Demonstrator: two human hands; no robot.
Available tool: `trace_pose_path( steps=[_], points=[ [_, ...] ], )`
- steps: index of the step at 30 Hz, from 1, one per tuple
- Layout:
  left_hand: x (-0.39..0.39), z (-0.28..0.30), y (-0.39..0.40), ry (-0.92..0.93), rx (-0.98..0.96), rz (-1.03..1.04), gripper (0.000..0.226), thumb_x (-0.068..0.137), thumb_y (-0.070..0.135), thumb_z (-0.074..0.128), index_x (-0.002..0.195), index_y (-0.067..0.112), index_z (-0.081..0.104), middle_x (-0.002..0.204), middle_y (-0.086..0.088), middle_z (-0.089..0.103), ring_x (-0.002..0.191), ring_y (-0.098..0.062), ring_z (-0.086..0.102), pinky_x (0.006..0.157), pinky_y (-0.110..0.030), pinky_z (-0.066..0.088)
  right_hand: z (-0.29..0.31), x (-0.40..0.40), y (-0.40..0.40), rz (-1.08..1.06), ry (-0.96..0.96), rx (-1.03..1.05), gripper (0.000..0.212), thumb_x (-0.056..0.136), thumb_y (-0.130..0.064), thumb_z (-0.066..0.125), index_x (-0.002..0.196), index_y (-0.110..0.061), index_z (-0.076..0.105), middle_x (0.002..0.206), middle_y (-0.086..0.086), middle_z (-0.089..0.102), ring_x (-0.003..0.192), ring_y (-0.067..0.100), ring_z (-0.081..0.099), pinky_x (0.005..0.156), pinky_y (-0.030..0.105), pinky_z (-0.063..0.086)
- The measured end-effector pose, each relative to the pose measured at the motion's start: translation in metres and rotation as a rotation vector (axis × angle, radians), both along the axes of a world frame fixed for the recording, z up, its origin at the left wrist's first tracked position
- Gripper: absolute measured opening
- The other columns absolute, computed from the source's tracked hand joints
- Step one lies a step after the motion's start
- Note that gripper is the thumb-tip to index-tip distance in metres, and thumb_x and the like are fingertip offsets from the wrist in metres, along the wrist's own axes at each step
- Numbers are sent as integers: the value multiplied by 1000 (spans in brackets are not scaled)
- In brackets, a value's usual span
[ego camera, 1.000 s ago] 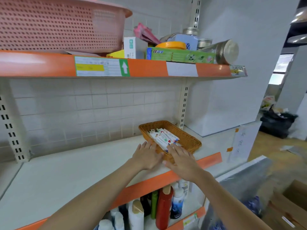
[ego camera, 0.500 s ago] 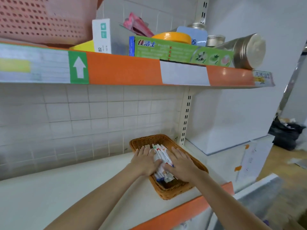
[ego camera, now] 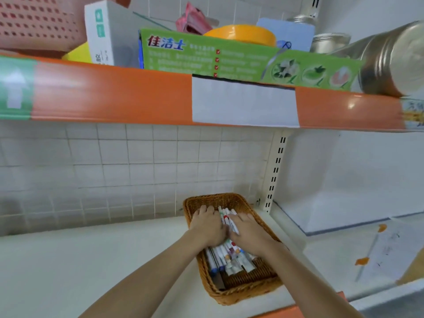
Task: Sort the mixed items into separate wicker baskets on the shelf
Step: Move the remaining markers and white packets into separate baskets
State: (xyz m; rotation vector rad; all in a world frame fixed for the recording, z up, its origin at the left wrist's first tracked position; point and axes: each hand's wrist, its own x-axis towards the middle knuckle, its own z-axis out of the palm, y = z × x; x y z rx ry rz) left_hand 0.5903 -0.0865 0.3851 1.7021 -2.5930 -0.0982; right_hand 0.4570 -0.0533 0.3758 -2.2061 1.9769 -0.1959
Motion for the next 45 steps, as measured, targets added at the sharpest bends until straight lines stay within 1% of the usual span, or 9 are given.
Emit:
trace_pose_path(
  steps=[4,8,12,19,25,28,33,39,45],
  points=[
    [-9,-4,-2,-17,-17,41,53,99,41,34,137,5,43,142,-15,40,134,-32,30,109,-44,25,-6,-1,-6,-9,-58,59,55,100,-28,40,151,-15,22,145,11,30,132,26,31,106,32,31],
    [-12,-5,-4,80,35,72,48,97,38,42,133,6,47,135,-16,44,125,-33,44,104,-41,34,-8,-2,-12,-51,-135,91,45,95,-24,46,139,-13,39,132,12,37,107,29,54,89,35,46],
    [-12,-5,-3,120,67,89,45,96,35,46,130,7,49,131,-15,46,117,-32,52,93,-37,44,-12,-1,-11,-54,-105,55,40,91,-23,51,128,-8,47,121,13,53,104,28,56,77,30,44],
    [-16,-7,-5,128,64,169,34,88,42,55,97,11,67,105,-8,66,96,-24,63,75,-32,51,-12,-1,-8,-50,-144,10,33,87,-22,49,119,-14,54,106,9,64,92,29,61,70,34,49],
    [-23,-7,2,54,-55,257,41,93,30,53,124,4,47,122,-10,59,114,-28,57,89,-34,45,-11,-7,-1,-108,-225,-76,35,95,-26,49,128,-12,52,106,9,66,87,24,61,69,32,48],
    [-24,-6,6,-16,-72,248,36,95,15,47,128,3,41,122,-13,59,113,-31,58,86,-36,45,-11,-8,2,-129,-251,-99,37,96,-28,48,130,-13,51,107,9,66,92,25,63,67,30,46],
    [-22,3,16,137,-141,256,25,97,14,39,121,6,38,106,-15,65,95,-34,63,66,-34,39,-2,-5,3,-82,-259,-145,36,98,-27,46,129,-10,49,113,11,63,99,29,62,66,29,40],
    [15,14,48,244,-219,288,25,103,27,27,116,8,36,99,-15,65,88,-36,62,64,-37,41,15,20,13,50,-225,-159,42,97,-30,47,136,-14,46,114,9,64,104,27,59,82,35,46],
    [88,9,80,293,-161,479,14,103,24,27,100,11,31,84,-9,54,70,-27,47,60,-35,33,28,73,36,234,-178,-159,34,97,-22,46,129,-12,49,106,10,63,87,25,58,65,28,40]
  ],
)
